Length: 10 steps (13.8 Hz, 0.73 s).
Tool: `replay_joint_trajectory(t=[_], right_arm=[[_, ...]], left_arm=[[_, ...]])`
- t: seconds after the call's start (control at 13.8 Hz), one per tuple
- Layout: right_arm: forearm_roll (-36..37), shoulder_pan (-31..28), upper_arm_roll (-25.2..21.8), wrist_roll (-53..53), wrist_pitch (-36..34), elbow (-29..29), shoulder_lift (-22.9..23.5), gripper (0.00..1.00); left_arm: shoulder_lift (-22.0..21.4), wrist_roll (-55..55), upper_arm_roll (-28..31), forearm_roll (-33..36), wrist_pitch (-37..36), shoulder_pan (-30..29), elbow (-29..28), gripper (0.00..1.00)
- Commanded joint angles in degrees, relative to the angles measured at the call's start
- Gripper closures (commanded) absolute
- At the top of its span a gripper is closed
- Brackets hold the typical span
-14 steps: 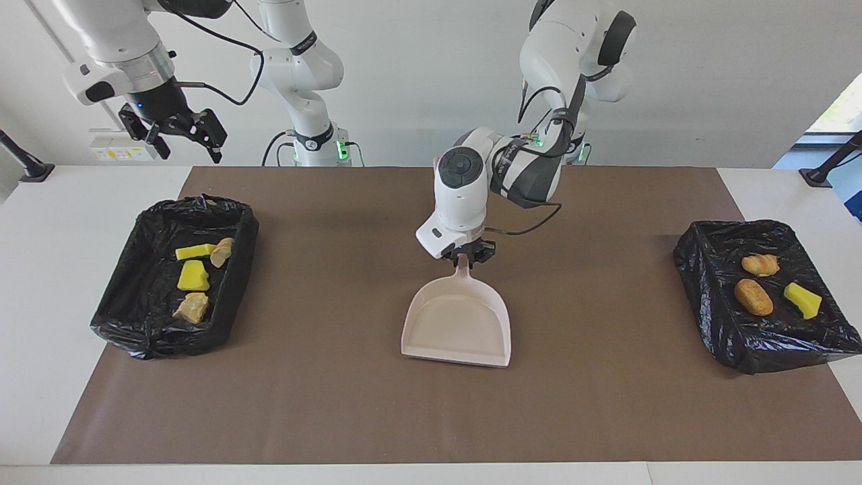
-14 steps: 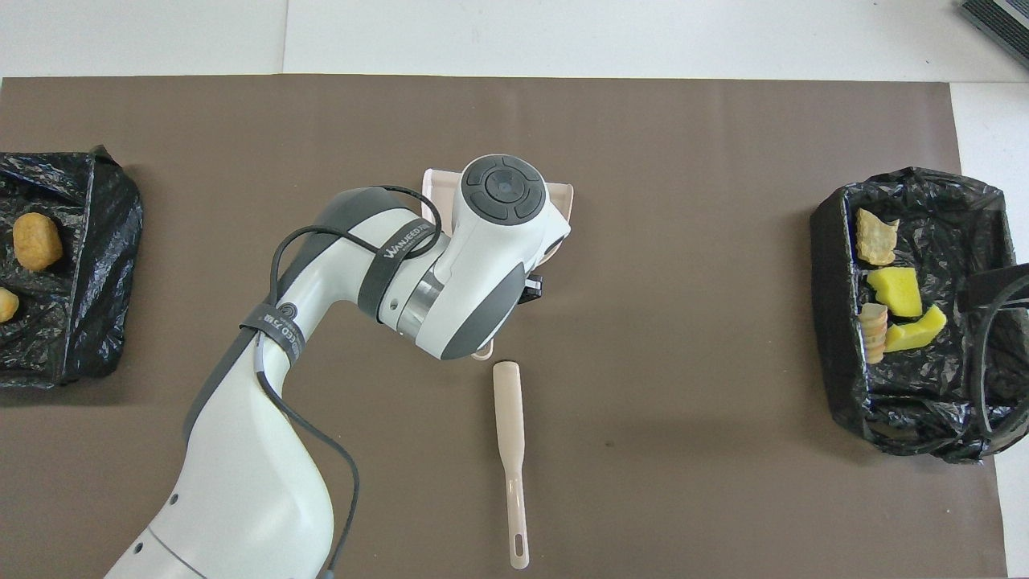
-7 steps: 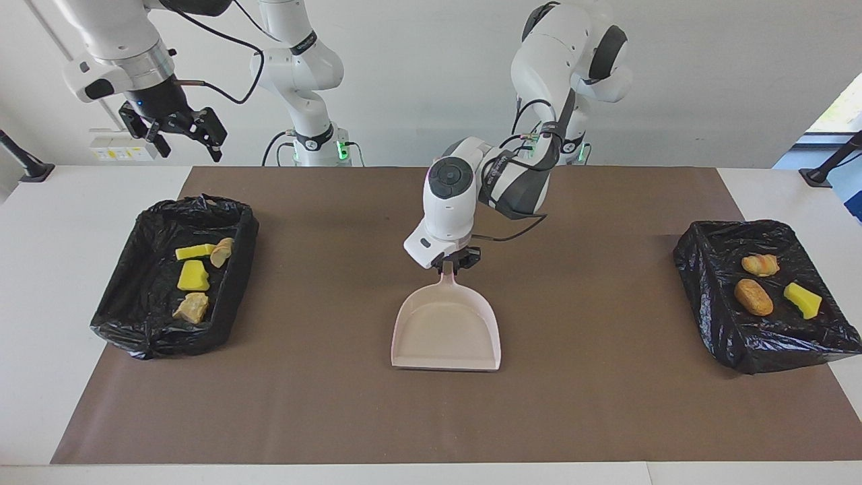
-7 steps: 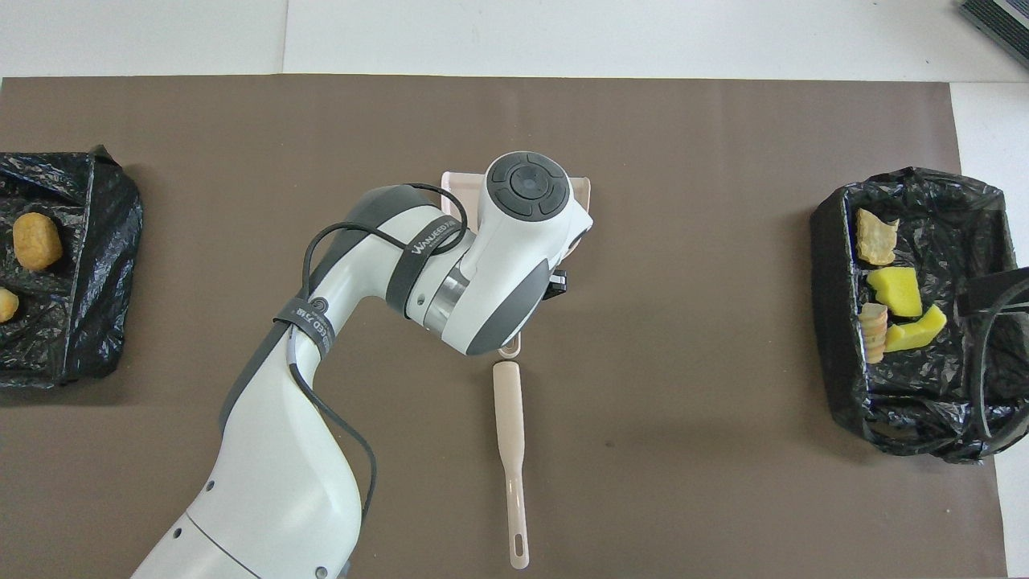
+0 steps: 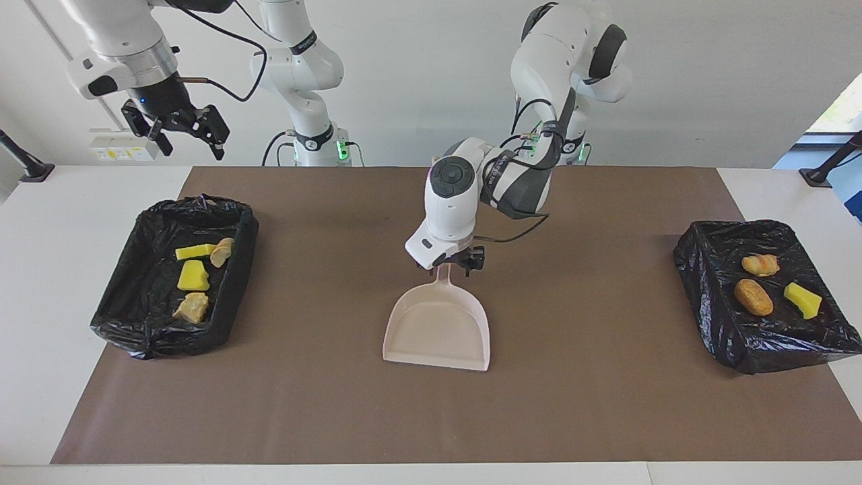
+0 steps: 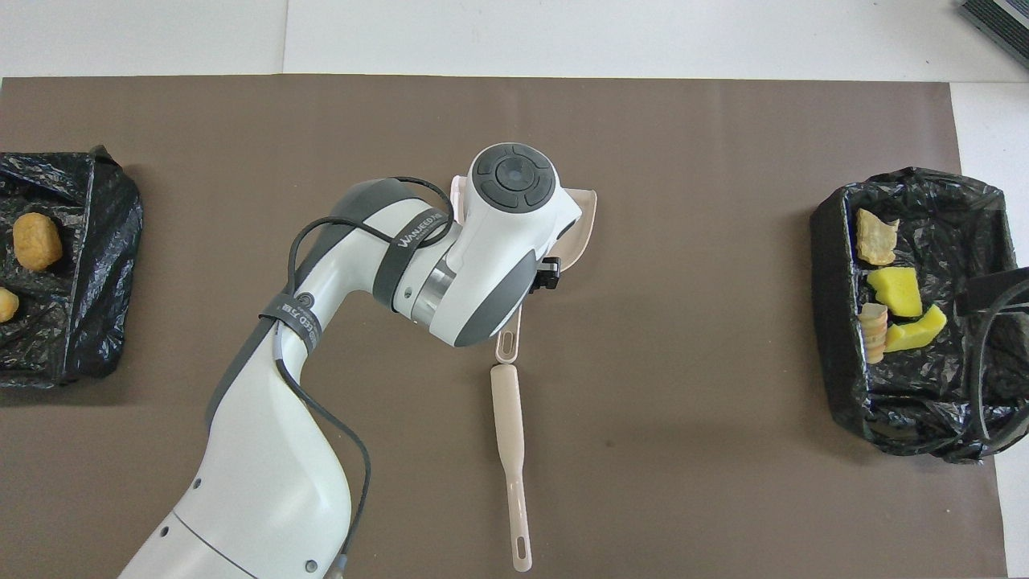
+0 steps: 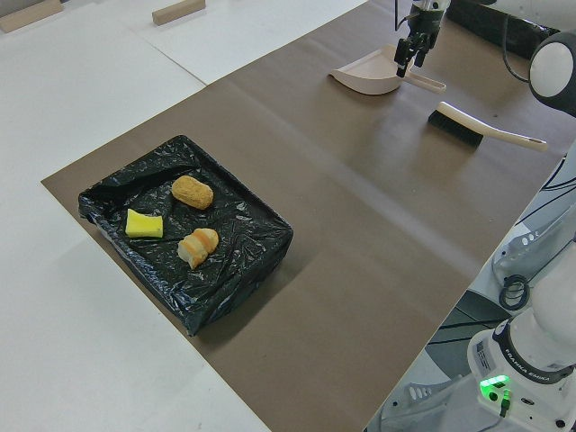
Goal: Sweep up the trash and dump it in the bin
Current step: 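Lower the dustpan beside the brush and open the left gripper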
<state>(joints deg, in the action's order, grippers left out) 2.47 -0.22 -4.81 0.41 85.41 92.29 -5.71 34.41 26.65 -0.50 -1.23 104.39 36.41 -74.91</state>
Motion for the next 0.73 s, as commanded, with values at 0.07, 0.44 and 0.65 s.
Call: replay_joint_trajectory(t=[0.07,0.44,0.65], right_arm=[[-0.19,2.84,-2.38,-0.50,0.81,1.05,-0.97,0.00],[-0.45,4.19,-5.12,-0.50,0.90,1.14,-0.88,0.00],[-0.45,3.21,-3.89,-0.50,0.90,1.14,-0.88,0.00]], left_arm=[[-13.63,-13.80,-0.12,-0.18,0.19,-7.38,-15.75,0.00],[-23.84,-14.95,0.15,1.22,-0.24,-16.01,-24.83,0.00],[-32.19,-20.11,0.15,2.63,-0.41,-20.92,-30.73,0.00]])
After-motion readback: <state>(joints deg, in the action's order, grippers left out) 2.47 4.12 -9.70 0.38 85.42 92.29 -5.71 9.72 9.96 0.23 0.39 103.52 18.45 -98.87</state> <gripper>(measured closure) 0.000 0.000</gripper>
